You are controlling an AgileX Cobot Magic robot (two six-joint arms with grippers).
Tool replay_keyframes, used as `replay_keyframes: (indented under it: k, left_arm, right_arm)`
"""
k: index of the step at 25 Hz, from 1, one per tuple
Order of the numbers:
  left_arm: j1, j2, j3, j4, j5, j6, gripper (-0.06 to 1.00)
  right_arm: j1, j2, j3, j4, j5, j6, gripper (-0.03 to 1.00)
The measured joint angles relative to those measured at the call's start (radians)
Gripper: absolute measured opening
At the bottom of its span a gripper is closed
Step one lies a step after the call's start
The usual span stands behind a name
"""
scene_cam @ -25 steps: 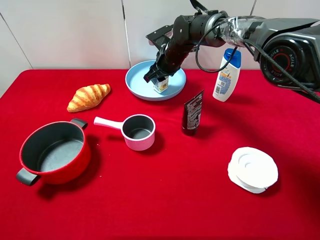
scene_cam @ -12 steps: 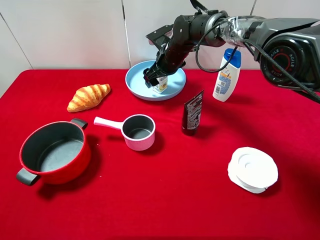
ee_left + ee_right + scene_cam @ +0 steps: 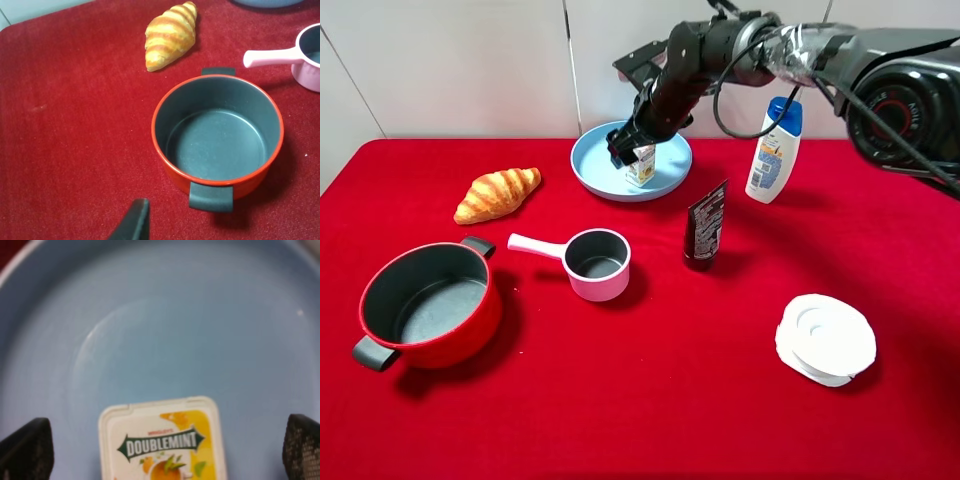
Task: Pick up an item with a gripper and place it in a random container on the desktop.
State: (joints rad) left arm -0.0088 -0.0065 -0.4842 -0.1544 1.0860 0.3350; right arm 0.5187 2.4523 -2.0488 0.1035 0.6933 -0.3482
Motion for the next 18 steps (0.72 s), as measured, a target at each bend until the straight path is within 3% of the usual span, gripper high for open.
replay_keyframes:
  k: [6,18]
  left_arm:
    - [0.0,0.0,0.0,0.0,0.0,0.0,0.99]
    - [0.0,0.0,0.0,0.0,0.0,0.0,0.99]
  right_arm:
    - [0.019,-0.064,0.0,-0.014,0.043,0.022,0.69]
    - [0.066,-0.22,0.001,-0.07,0.223,0.023,0.69]
